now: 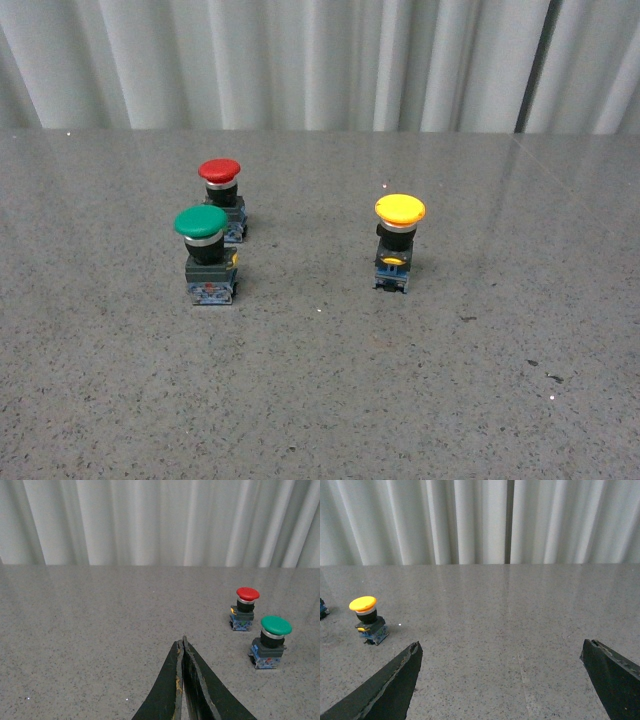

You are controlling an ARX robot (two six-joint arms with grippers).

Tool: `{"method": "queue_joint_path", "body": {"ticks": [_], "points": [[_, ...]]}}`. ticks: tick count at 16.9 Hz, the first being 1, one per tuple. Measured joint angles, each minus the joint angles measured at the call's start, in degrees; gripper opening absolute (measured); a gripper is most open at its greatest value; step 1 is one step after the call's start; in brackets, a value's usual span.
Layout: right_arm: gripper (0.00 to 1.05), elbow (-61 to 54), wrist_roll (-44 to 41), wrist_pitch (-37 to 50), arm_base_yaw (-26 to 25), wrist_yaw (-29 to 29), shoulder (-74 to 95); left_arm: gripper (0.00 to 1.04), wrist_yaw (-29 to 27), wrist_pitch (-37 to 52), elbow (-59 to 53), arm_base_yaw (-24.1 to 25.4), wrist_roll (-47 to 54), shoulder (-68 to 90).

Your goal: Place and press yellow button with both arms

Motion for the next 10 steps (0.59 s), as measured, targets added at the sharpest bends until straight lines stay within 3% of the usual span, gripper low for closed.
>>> {"method": "queue_joint_path", "body": {"ticks": [10], "points": [[0.98, 0.0, 0.0, 0.0, 0.0, 0.0, 0.0, 0.02, 0.0, -5.4, -3.2, 0.0, 0.0, -10.0]]}}
